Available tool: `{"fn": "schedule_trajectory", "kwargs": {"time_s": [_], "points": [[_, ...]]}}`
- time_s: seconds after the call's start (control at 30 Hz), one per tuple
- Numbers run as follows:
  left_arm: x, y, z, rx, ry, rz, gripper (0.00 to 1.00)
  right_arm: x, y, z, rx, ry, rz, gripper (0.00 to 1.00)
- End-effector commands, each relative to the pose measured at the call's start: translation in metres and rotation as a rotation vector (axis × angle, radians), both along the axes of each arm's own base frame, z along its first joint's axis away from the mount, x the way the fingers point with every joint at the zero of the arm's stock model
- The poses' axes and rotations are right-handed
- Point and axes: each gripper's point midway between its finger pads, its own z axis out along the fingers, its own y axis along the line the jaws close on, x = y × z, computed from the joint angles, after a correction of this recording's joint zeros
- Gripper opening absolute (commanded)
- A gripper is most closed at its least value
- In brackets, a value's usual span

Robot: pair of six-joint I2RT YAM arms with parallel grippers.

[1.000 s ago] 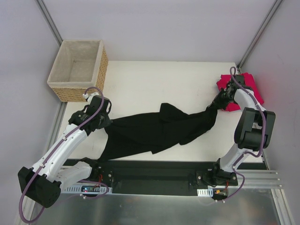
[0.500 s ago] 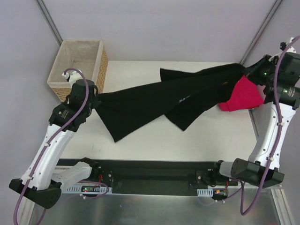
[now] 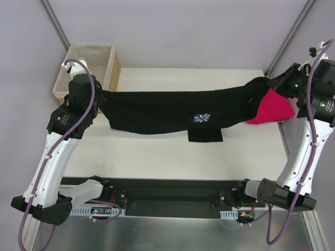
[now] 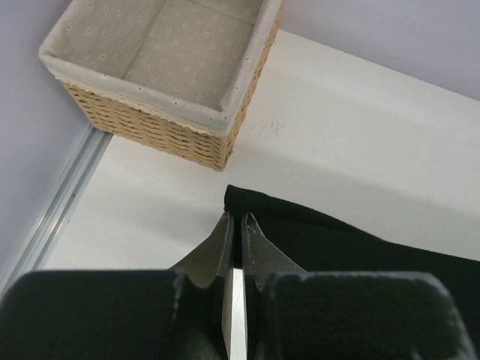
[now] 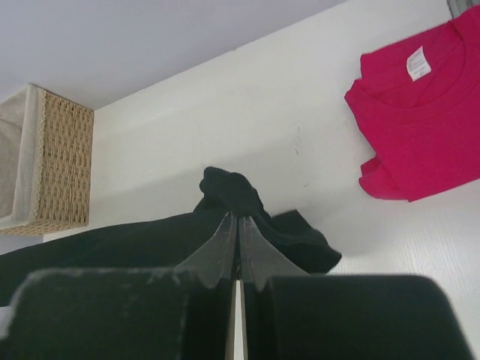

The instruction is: Fold and stack the t-shirts

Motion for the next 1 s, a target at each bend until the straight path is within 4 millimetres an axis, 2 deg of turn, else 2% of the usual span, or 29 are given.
{"fn": "schedule_trajectory", "kwargs": {"time_s": [0.0, 0.1, 0.37, 0.5, 0.63, 0.73, 0.87, 0.9, 0.97], "points": [[-0.009, 0.007, 0.045, 0.001, -0.123, -0.021, 0.00, -0.024, 0.002, 0.075, -0.122, -0.229, -0.006, 0.01], [-0.019, 0.004, 0.053, -0.014, -0.147, -0.058, 0.00, -0.036, 0.014, 0.095, -0.112, -0.284, 0.027, 0.01], [-0.064, 0.014, 0.094, -0.054, -0.268, -0.097, 0.00, -0.097, 0.023, 0.136, -0.196, -0.427, -0.040, 0.01], [-0.078, 0.011, 0.098, -0.068, -0.251, -0.140, 0.00, -0.116, 0.025, 0.149, -0.213, -0.475, -0.070, 0.01], [-0.077, 0.007, 0.092, -0.075, -0.224, -0.155, 0.00, -0.122, 0.024, 0.154, -0.225, -0.491, -0.091, 0.01], [-0.067, 0.000, 0.076, -0.078, -0.175, -0.167, 0.00, -0.109, 0.018, 0.137, -0.211, -0.436, -0.099, 0.01], [-0.047, -0.010, 0.039, -0.073, -0.062, -0.167, 0.00, -0.083, 0.003, 0.096, -0.173, -0.300, -0.125, 0.01], [-0.044, -0.011, 0.032, -0.069, -0.044, -0.167, 0.00, -0.074, -0.002, 0.076, -0.166, -0.241, -0.135, 0.01], [-0.030, -0.017, 0.007, -0.047, 0.030, -0.170, 0.00, -0.058, -0.010, 0.047, -0.154, -0.150, -0.137, 0.01]]}}
